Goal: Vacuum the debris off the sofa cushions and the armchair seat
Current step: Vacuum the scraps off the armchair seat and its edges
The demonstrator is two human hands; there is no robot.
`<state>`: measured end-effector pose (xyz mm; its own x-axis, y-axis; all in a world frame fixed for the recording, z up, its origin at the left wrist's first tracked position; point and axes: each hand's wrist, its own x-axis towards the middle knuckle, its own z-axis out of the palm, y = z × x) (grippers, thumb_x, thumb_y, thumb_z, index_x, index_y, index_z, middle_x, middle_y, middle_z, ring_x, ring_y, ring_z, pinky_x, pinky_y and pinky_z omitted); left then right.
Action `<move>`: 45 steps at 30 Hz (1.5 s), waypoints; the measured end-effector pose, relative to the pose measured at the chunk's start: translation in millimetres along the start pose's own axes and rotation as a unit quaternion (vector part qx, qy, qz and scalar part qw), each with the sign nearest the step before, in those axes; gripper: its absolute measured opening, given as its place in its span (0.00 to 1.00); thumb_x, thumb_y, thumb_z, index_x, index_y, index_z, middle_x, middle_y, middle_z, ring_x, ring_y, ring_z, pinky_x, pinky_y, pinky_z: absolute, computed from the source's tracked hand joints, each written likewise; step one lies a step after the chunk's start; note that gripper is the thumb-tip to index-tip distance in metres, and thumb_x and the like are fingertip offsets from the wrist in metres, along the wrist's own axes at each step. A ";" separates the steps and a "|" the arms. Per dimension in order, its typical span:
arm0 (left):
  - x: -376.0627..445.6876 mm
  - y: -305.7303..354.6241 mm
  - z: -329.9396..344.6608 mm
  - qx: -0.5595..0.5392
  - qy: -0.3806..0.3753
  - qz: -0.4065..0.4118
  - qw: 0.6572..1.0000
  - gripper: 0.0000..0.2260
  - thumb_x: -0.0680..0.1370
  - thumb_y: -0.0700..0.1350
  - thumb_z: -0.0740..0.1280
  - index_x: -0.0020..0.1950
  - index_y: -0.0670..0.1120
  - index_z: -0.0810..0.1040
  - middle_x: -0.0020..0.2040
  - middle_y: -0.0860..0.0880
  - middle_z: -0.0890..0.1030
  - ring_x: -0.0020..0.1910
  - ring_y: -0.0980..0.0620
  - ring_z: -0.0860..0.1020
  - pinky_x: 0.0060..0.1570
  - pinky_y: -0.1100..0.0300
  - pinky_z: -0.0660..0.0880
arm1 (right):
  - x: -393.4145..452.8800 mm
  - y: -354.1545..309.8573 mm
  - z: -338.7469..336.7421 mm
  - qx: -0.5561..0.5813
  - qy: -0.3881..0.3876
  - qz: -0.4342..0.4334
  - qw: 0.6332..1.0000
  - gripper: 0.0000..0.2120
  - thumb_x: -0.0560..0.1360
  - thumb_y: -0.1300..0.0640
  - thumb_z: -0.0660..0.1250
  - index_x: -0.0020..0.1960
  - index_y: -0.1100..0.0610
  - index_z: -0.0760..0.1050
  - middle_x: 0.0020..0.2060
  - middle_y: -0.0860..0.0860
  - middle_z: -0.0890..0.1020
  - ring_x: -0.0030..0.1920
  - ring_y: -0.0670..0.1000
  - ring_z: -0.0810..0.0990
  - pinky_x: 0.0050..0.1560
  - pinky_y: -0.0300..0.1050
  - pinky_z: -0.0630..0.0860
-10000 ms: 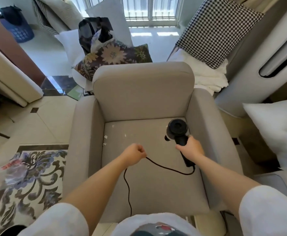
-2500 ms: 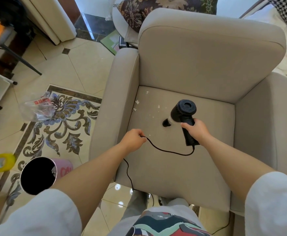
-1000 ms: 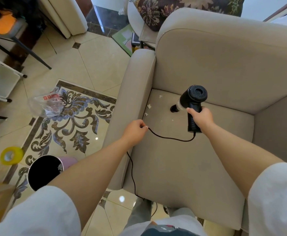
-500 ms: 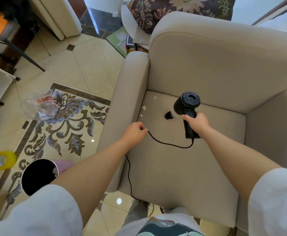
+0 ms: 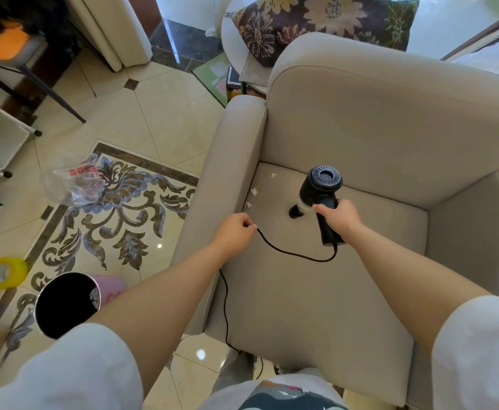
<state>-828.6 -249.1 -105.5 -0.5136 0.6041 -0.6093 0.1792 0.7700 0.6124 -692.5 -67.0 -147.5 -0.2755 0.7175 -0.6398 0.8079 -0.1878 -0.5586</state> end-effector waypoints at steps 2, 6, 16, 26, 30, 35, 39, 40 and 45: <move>2.3 -1.6 -7.9 -0.007 0.019 -0.003 1.000 0.06 0.79 0.42 0.60 0.42 0.43 0.72 0.30 0.52 0.69 0.36 0.50 0.70 0.31 0.62 0.63 | 5.1 -11.0 4.6 0.004 -0.002 -0.021 1.000 0.17 0.72 0.49 0.68 0.53 0.59 0.70 0.46 0.55 0.77 0.46 0.56 0.76 0.45 0.49 0.73; 7.6 -2.7 -18.0 -0.014 0.049 0.000 0.999 0.07 0.79 0.42 0.60 0.42 0.43 0.72 0.31 0.50 0.71 0.39 0.48 0.71 0.35 0.60 0.65 | 15.7 -31.5 10.3 0.012 -0.002 -0.062 0.998 0.19 0.72 0.48 0.68 0.56 0.57 0.70 0.47 0.53 0.77 0.47 0.54 0.76 0.46 0.48 0.72; 30.3 -7.8 -34.0 -0.009 0.084 -0.027 0.996 0.10 0.79 0.42 0.60 0.48 0.36 0.78 0.44 0.36 0.80 0.45 0.40 0.76 0.44 0.54 0.72 | 50.2 -64.8 32.2 -0.044 0.015 -0.071 0.996 0.21 0.72 0.47 0.67 0.59 0.58 0.70 0.47 0.52 0.76 0.48 0.54 0.74 0.47 0.48 0.72; 38.3 -12.5 -37.6 -0.012 0.066 -0.042 0.997 0.07 0.78 0.42 0.60 0.41 0.43 0.73 0.31 0.49 0.72 0.38 0.48 0.71 0.38 0.62 0.65 | 60.1 -73.0 37.4 -0.082 0.009 -0.067 0.994 0.20 0.73 0.46 0.66 0.59 0.58 0.70 0.46 0.52 0.75 0.47 0.54 0.74 0.46 0.48 0.71; 38.1 -14.3 -38.1 -0.009 0.065 -0.036 0.997 0.08 0.78 0.42 0.60 0.40 0.43 0.71 0.29 0.53 0.69 0.37 0.48 0.71 0.29 0.63 0.62 | 58.9 -74.5 36.5 -0.078 -0.001 -0.066 0.995 0.20 0.73 0.46 0.66 0.58 0.58 0.70 0.46 0.52 0.76 0.46 0.54 0.74 0.45 0.48 0.71; 34.1 -16.7 -38.0 -0.011 0.068 -0.039 0.997 0.07 0.78 0.41 0.60 0.41 0.43 0.71 0.30 0.51 0.70 0.37 0.48 0.71 0.28 0.64 0.63 | 50.8 -72.8 39.0 -0.053 -0.038 -0.074 0.995 0.17 0.72 0.46 0.67 0.54 0.55 0.71 0.44 0.52 0.78 0.45 0.54 0.76 0.43 0.47 0.72; 28.9 -17.8 -37.5 -0.018 0.068 -0.039 0.997 0.07 0.78 0.41 0.60 0.41 0.44 0.72 0.33 0.48 0.73 0.37 0.48 0.71 0.33 0.61 0.65 | 44.0 -71.8 44.2 -0.055 -0.052 -0.095 0.993 0.14 0.71 0.47 0.68 0.52 0.53 0.70 0.41 0.50 0.77 0.41 0.50 0.76 0.42 0.46 0.71; 27.5 -18.3 -37.3 -0.019 0.069 -0.039 0.997 0.07 0.79 0.41 0.60 0.41 0.44 0.71 0.31 0.50 0.72 0.37 0.48 0.71 0.32 0.61 0.64 | 42.8 -71.3 45.6 -0.053 -0.054 -0.096 0.993 0.14 0.71 0.47 0.68 0.51 0.53 0.70 0.40 0.49 0.77 0.39 0.49 0.75 0.42 0.45 0.71; 21.5 -23.1 -38.1 -0.022 0.071 -0.043 0.996 0.07 0.79 0.41 0.60 0.42 0.42 0.73 0.34 0.47 0.73 0.38 0.48 0.71 0.33 0.61 0.65 | 38.9 -66.2 52.3 -0.064 -0.054 -0.087 0.993 0.14 0.72 0.47 0.68 0.51 0.54 0.70 0.42 0.51 0.77 0.40 0.51 0.75 0.41 0.45 0.71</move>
<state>-875.8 -261.8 -113.6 -0.6397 0.4990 -0.5846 0.0941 0.8057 0.5848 -784.0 -61.6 -163.0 -0.4655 0.6538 -0.5965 0.8012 0.0250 -0.5978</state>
